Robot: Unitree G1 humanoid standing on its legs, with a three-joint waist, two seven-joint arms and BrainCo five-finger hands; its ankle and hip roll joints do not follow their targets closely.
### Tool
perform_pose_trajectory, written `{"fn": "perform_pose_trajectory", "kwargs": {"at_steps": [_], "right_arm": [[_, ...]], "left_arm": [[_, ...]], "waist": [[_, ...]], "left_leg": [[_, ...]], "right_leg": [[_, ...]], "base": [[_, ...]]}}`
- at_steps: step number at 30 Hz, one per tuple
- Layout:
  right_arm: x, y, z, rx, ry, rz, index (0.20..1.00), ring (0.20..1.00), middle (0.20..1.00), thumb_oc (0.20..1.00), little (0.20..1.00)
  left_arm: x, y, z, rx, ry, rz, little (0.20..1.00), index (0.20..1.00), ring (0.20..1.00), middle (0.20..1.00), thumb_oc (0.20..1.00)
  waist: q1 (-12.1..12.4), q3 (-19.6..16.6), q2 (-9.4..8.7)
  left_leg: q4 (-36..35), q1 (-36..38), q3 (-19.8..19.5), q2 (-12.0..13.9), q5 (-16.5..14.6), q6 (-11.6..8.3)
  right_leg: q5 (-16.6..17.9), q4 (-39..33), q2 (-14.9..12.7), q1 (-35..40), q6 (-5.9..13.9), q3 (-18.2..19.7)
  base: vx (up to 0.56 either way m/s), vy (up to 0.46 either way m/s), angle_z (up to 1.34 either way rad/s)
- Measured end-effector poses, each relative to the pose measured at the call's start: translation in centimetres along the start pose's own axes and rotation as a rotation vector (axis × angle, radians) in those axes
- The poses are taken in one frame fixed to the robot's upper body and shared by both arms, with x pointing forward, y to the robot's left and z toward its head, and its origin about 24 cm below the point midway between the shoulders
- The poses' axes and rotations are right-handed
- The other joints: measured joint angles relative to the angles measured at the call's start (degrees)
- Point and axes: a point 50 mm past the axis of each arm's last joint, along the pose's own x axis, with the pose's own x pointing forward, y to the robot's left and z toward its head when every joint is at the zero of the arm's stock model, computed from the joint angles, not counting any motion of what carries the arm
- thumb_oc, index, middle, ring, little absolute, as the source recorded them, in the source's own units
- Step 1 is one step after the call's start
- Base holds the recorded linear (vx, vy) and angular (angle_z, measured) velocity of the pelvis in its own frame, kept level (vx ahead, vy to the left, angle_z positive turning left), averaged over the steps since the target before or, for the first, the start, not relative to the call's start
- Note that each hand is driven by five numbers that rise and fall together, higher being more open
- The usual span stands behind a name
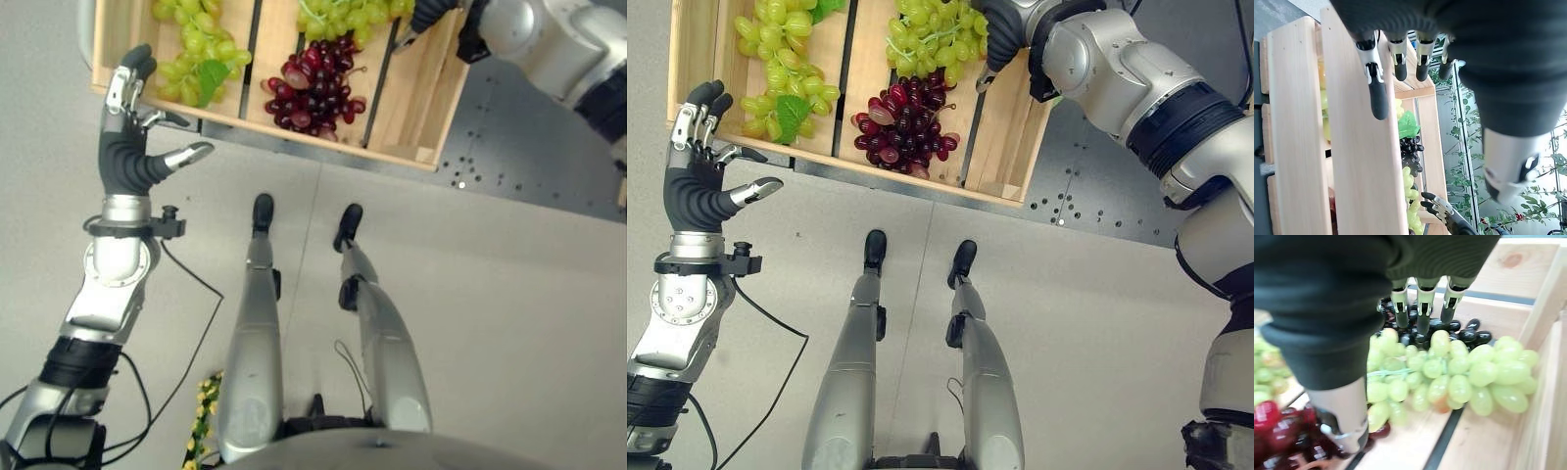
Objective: Pick up the fruits from the basket on one side to the basket on the other side
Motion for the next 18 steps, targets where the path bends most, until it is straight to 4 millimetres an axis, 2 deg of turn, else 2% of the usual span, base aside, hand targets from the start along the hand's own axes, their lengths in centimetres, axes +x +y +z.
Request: {"fn": "perform_pose_trajectory", "kwargs": {"at_steps": [10, 18], "right_arm": [[0.2, -0.2, -0.1, -0.014, 0.016, -0.029, 1.000, 1.000, 1.000, 1.000, 1.000], [0.0, -0.4, -1.4, -0.010, 0.077, -0.044, 1.000, 1.000, 1.000, 1.000, 1.000]], "left_arm": [[0.1, -0.2, 0.3, -0.007, -0.015, -0.010, 1.000, 1.000, 1.000, 1.000, 1.000], [0.2, -0.6, 0.8, -0.017, -0.035, -0.031, 1.000, 1.000, 1.000, 1.000, 1.000]], "waist": [[0.34, -0.02, 0.04], [1.43, -0.20, 0.46]], "left_leg": [[0.25, -0.77, -0.13, -0.03, 0.00, 0.00], [0.23, -2.04, -0.26, -0.27, 0.01, 0.00]], "right_leg": [[0.01, 0.10, -0.14, -0.65, -0.01, -0.02], [-0.03, 0.11, -0.09, -1.90, -0.04, -0.07]], "base": [[0.02, -0.002, 0.00], [0.00, 0.000, 0.00]]}}
